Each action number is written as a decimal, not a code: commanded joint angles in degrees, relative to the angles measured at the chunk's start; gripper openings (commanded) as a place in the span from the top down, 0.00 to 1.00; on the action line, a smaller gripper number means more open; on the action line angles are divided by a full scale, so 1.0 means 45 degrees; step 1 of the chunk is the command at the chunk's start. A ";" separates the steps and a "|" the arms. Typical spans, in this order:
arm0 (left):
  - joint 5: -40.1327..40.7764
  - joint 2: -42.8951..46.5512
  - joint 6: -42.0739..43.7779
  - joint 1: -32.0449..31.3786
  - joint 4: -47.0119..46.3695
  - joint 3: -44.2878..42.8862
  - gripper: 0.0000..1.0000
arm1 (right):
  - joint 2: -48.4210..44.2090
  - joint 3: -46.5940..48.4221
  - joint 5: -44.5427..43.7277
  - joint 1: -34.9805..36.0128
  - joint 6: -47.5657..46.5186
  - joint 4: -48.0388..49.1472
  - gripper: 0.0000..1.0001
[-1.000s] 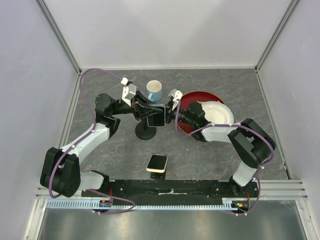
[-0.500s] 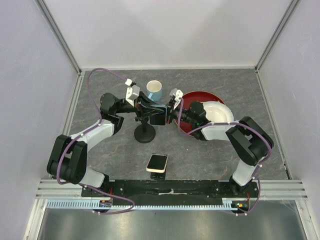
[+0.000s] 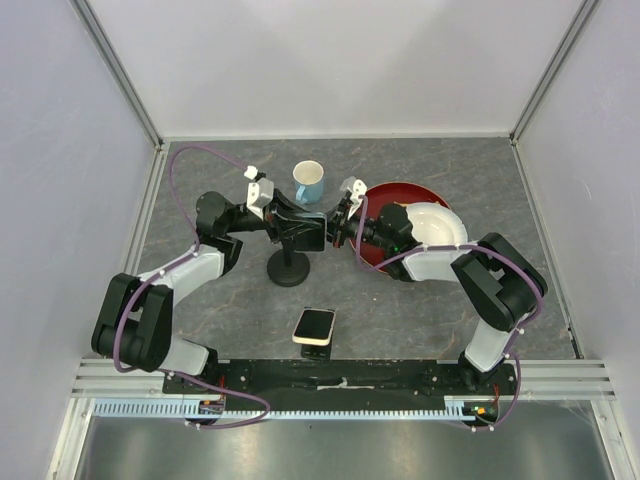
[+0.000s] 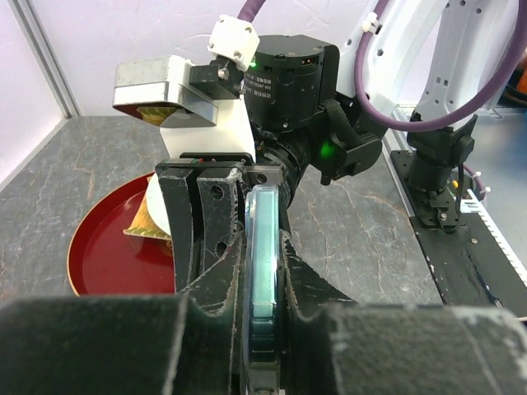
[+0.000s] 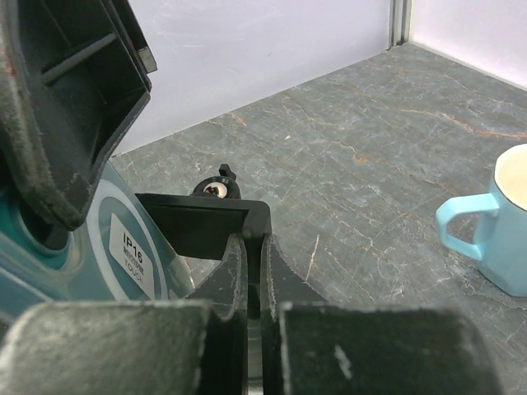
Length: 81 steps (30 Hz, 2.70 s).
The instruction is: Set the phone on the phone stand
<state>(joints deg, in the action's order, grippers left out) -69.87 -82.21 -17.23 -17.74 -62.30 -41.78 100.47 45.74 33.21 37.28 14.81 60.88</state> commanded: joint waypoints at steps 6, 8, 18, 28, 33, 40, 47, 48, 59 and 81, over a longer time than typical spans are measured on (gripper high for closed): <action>0.1598 0.1414 0.2539 0.0250 0.1246 0.0593 0.98 | -0.0041 -0.0553 -0.1030 0.0056 0.1143 0.1626 1.00; 0.1989 0.1706 0.2890 0.0250 0.1655 0.0613 0.98 | -0.0040 -0.0671 -0.1285 0.0037 0.1337 0.2054 1.00; 0.8036 0.4674 0.6443 -0.1074 0.7200 0.1394 0.98 | -0.0215 -0.1627 -0.4017 0.0211 0.2022 0.3267 1.00; 2.1022 0.5380 0.5627 -0.5334 0.9275 0.1998 0.98 | -0.2169 -0.2039 -1.2880 0.3335 -0.0965 0.0710 1.00; 2.2810 0.5067 0.5276 -0.5609 0.8926 0.2272 0.98 | -0.2150 -0.1786 -1.5542 0.4857 -0.1923 0.0767 1.00; 2.2792 0.4814 0.5040 -0.5590 0.8083 0.2585 0.98 | -0.1954 -0.1277 -1.6502 0.6285 -0.2685 0.1002 1.00; 2.2557 0.4851 0.5002 -0.5590 0.8161 0.2663 0.98 | -0.2732 -0.1352 -1.4750 0.6696 -0.2919 0.0610 1.00; 2.2460 0.4968 0.5040 -0.5590 0.8200 0.2663 0.98 | -0.2948 -0.1587 -1.4512 0.6677 -0.2978 0.0785 1.00; 2.1504 0.5887 0.4612 -0.5590 0.9156 0.2703 0.98 | -0.5527 -0.2407 -0.8010 0.4049 -0.2828 -0.1810 0.39; 1.0084 0.7254 0.4322 -0.4381 0.9454 0.1118 0.98 | -0.3909 -0.2195 0.3908 -0.0393 -0.0830 -0.1557 0.21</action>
<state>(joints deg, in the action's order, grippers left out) -10.46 -50.39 2.90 -40.45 -14.11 -34.59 80.55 32.95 42.37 35.62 10.85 52.53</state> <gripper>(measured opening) 0.176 0.790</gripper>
